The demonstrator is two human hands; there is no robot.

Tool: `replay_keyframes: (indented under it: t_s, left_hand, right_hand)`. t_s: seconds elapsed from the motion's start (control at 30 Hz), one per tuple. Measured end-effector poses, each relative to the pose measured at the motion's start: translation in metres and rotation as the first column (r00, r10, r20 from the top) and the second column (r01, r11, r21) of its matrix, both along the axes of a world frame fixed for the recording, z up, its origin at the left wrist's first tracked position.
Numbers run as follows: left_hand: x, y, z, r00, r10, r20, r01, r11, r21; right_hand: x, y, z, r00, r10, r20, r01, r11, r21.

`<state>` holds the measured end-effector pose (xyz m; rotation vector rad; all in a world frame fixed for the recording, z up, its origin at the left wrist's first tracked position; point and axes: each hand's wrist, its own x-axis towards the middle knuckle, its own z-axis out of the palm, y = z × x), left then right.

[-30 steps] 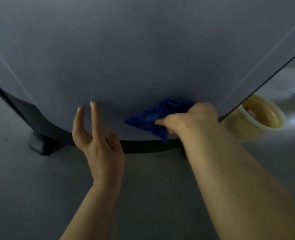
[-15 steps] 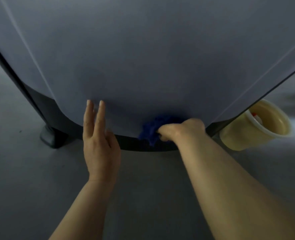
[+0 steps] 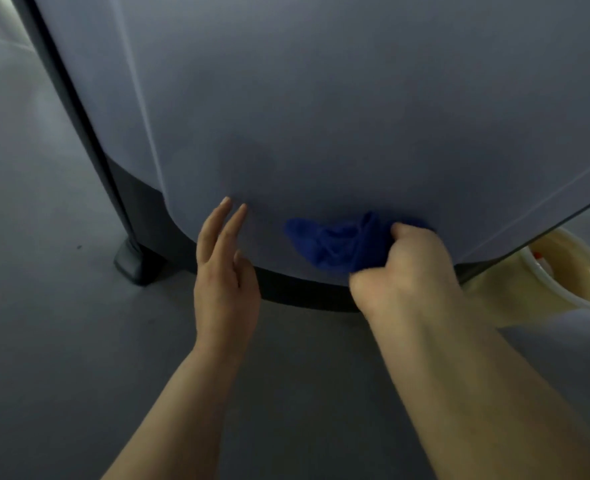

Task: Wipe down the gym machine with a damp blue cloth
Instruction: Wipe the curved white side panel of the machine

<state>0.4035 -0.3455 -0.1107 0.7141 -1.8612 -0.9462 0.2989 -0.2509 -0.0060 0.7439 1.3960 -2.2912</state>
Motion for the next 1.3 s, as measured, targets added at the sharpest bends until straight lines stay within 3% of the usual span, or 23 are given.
replay_keyframes:
  t_s: [0.03,0.07,0.1,0.13,0.17,0.2,0.3,0.37,0.4,0.5,0.63,0.73,0.8,0.83,0.9,0.93,1.0,1.03,1.13,1.17,1.2,1.23,1.3]
  left_hand:
    - [0.0,-0.002,-0.001,1.0,-0.001,0.0,0.001,1.0,0.005]
    - [0.002,-0.002,0.001,1.0,-0.016,-0.013,0.016,1.0,0.017]
    - [0.003,-0.003,0.002,0.999,-0.017,-0.033,0.019,0.998,0.055]
    - [0.004,-0.003,0.002,0.999,-0.012,-0.044,0.016,0.996,0.091]
    - [0.005,-0.003,0.002,0.999,-0.003,-0.046,0.008,0.994,0.113]
    - [0.004,-0.004,0.002,0.999,-0.006,-0.043,0.011,0.992,0.128]
    - [0.004,-0.006,-0.003,0.999,-0.03,-0.033,0.034,0.99,0.136]
    - [0.005,-0.005,-0.003,0.999,-0.051,-0.009,0.051,0.989,0.138]
    - [0.006,-0.004,-0.002,0.998,-0.059,0.009,0.057,0.989,0.133]
    - [0.006,-0.007,0.0,1.0,-0.01,0.004,0.01,0.993,0.114]
    - [0.0,-0.01,0.0,1.0,0.028,-0.011,-0.025,0.982,0.186]
    - [0.002,-0.008,0.005,0.999,0.006,0.048,-0.016,0.979,0.202]
    - [0.004,-0.01,0.007,0.999,0.025,0.041,-0.032,0.98,0.198]
    - [0.005,-0.013,0.008,0.999,0.045,0.029,-0.05,0.975,0.214]
    - [0.006,-0.019,0.012,0.995,0.095,0.03,-0.099,0.961,0.258]
    - [0.008,-0.022,0.015,0.993,0.105,0.048,-0.114,0.956,0.27]
    - [0.011,-0.027,0.019,0.994,0.075,0.076,-0.094,0.955,0.281]
    - [0.014,-0.029,0.019,0.995,0.048,0.083,-0.069,0.959,0.274]
    - [0.014,-0.036,0.014,0.997,0.019,0.081,-0.034,0.981,0.189]
    - [0.013,-0.039,0.015,0.996,0.034,0.077,-0.048,0.981,0.187]
    - [0.012,-0.04,0.018,0.996,0.048,0.07,-0.061,0.979,0.197]
    - [0.012,-0.04,0.021,0.996,0.057,0.065,-0.069,0.976,0.205]
    - [0.014,-0.039,0.029,0.996,0.05,0.071,-0.065,0.974,0.216]
  right_hand:
    - [0.008,0.007,-0.001,0.964,0.015,-0.266,0.017,0.993,0.118]
    - [0.024,0.006,0.003,0.805,0.093,-0.586,0.092,0.956,0.278]
    - [0.032,0.007,-0.002,0.513,0.241,-0.824,0.21,0.895,0.393]
    - [0.032,0.008,-0.017,0.23,0.413,-0.881,0.332,0.818,0.47]
    - [0.023,0.007,-0.032,0.019,0.584,-0.811,0.421,0.731,0.536]
    - [0.006,0.007,-0.045,-0.112,0.725,-0.679,0.547,0.616,0.568]
    - [-0.048,0.021,-0.077,-0.209,0.977,-0.048,0.825,0.202,0.528]
    - [-0.072,0.038,-0.094,-0.282,0.92,0.271,0.802,0.072,0.593]
    - [-0.078,0.043,-0.095,-0.335,0.876,0.348,0.803,0.072,0.591]
    - [-0.085,0.032,-0.065,-0.508,0.767,0.392,0.819,0.29,0.495]
    - [-0.083,0.012,-0.054,-0.334,0.815,0.474,0.943,0.291,0.163]
    - [-0.095,0.032,-0.092,-0.075,0.607,0.791,0.992,0.122,0.0]
    - [-0.102,0.026,-0.103,-0.114,0.508,0.854,0.97,0.244,-0.015]
    - [-0.091,0.015,-0.092,-0.088,0.521,0.849,0.973,0.227,-0.039]
    - [-0.062,-0.011,-0.072,-0.069,0.501,0.863,0.997,0.06,0.045]
    - [-0.053,-0.017,-0.074,-0.084,0.552,0.83,0.996,0.051,0.067]
    - [-0.041,-0.011,-0.089,0.07,0.538,0.84,0.997,-0.019,-0.071]
    - [-0.049,0.001,-0.104,0.139,0.495,0.857,0.989,-0.111,-0.097]
    - [-0.046,-0.01,-0.096,0.043,0.558,0.829,0.982,-0.175,0.067]
    - [-0.044,-0.023,-0.098,-0.075,0.6,0.796,0.996,0.085,0.03]
    - [-0.036,-0.036,-0.093,-0.151,0.587,0.795,0.986,0.151,0.075]
    - [-0.026,-0.048,-0.091,-0.204,0.604,0.77,0.978,0.097,0.183]
    - [-0.021,-0.064,-0.105,-0.329,0.667,0.668,0.929,0.104,0.355]
